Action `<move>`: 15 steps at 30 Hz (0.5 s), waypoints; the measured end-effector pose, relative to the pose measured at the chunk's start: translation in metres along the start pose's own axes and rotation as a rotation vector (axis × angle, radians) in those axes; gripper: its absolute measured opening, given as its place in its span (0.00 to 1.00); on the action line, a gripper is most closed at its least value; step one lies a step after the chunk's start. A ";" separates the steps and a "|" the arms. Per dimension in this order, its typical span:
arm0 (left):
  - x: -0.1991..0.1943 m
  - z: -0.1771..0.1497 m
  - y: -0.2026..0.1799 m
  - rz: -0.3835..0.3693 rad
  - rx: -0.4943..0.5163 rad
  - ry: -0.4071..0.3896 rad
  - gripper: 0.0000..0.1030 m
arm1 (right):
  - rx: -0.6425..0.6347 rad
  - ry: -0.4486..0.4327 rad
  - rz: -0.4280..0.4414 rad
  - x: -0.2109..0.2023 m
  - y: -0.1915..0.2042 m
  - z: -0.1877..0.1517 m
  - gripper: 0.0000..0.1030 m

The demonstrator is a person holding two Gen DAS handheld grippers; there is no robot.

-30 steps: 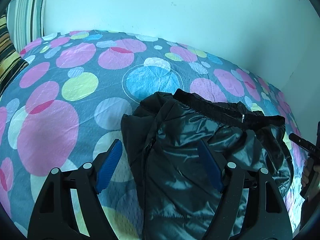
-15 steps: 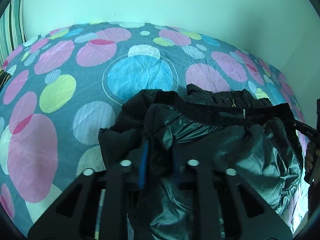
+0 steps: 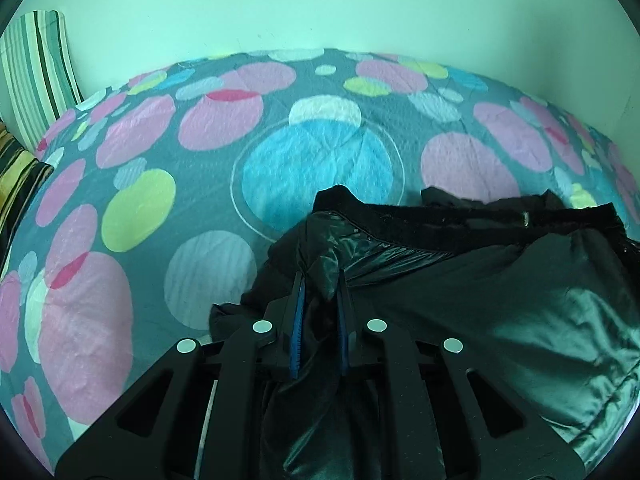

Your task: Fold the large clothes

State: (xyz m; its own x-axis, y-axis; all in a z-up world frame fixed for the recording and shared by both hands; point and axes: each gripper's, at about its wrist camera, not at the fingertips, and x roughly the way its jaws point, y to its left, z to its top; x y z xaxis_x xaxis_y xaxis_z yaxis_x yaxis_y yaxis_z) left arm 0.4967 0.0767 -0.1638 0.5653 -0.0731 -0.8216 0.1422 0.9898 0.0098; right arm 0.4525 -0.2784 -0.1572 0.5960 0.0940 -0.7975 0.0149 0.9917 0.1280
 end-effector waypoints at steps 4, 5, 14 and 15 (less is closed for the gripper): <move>0.013 -0.005 -0.006 0.012 0.015 0.005 0.14 | 0.037 0.054 0.010 0.031 -0.009 -0.015 0.12; 0.015 -0.006 -0.007 0.014 0.017 0.002 0.14 | 0.042 0.054 0.011 0.032 -0.009 -0.015 0.12; 0.023 -0.012 -0.008 0.010 0.006 -0.008 0.14 | 0.038 0.043 -0.008 0.043 -0.006 -0.019 0.14; 0.023 -0.012 -0.008 0.013 0.008 -0.008 0.14 | 0.040 0.042 -0.007 0.044 -0.006 -0.019 0.15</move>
State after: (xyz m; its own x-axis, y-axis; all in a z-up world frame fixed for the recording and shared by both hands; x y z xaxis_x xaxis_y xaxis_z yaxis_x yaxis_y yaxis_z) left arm 0.4987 0.0689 -0.1901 0.5734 -0.0614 -0.8170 0.1416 0.9896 0.0250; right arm 0.4637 -0.2786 -0.2043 0.5618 0.0914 -0.8222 0.0519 0.9880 0.1453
